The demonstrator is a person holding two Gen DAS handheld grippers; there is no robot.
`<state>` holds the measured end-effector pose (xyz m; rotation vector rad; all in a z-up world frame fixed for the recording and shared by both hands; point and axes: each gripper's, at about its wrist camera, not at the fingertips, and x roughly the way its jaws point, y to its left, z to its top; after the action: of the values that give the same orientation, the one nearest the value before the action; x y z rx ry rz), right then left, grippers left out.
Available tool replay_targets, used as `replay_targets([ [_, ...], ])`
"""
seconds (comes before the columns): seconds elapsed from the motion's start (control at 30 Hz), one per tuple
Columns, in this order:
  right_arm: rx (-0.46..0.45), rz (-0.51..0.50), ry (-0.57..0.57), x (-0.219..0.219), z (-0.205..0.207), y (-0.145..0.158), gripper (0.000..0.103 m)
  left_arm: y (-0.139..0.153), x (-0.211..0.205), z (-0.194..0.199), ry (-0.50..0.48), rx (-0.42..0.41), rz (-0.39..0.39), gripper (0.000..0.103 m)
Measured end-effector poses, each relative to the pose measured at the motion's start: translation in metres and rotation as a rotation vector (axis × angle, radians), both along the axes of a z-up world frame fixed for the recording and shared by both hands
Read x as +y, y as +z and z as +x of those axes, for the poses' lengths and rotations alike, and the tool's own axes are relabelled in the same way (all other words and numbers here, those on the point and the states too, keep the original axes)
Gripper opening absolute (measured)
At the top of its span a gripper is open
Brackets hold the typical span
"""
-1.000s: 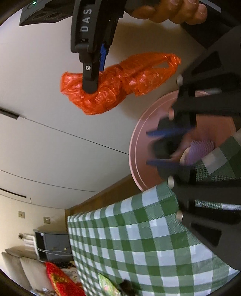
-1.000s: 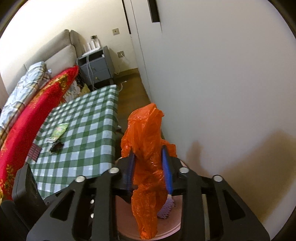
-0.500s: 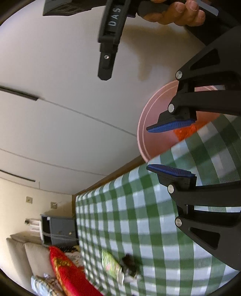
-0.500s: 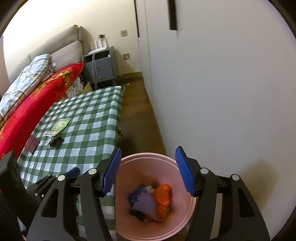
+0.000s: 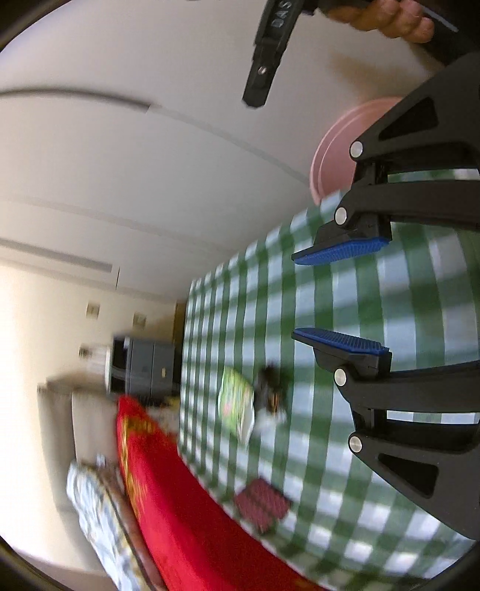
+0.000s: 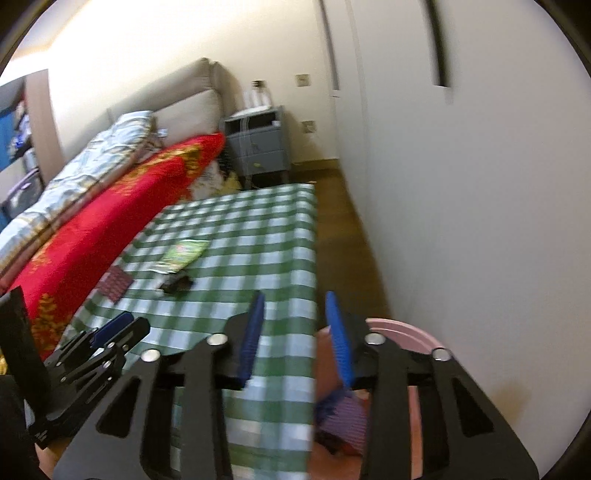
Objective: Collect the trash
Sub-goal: 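Move both open tools back over the remaining trash on the table, then grasp the black plastic bag with the right tool while the left grasps the pink-patterned card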
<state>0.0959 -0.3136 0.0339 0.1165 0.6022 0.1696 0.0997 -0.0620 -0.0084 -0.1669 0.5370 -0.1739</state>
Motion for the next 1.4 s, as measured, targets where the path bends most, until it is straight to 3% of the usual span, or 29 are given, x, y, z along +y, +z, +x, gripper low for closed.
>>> replay_targets([
  [0.23,-0.022,0.077,0.081,0.052,0.032,-0.019,0.026,-0.002,0.043,0.016,0.177,-0.009,0.026,0.035],
  [0.77,0.111,0.227,0.209,0.152,0.122,-0.088,0.03,-0.023,0.155,0.058,0.536,0.068,-0.006,0.035],
  [0.93,0.157,0.257,0.212,0.164,0.145,-0.104,0.041,-0.029,0.173,0.074,0.567,0.097,-0.022,0.036],
  [1.03,0.176,0.259,0.22,0.173,0.155,-0.109,0.048,-0.038,0.182,0.088,0.561,0.136,-0.056,0.044],
  [1.33,0.251,0.217,0.234,0.194,0.17,-0.124,0.048,-0.05,0.193,0.111,0.573,0.203,-0.066,0.045],
  [1.4,0.262,0.21,0.233,0.196,0.17,-0.126,0.044,-0.052,0.195,0.114,0.573,0.211,-0.071,0.046],
])
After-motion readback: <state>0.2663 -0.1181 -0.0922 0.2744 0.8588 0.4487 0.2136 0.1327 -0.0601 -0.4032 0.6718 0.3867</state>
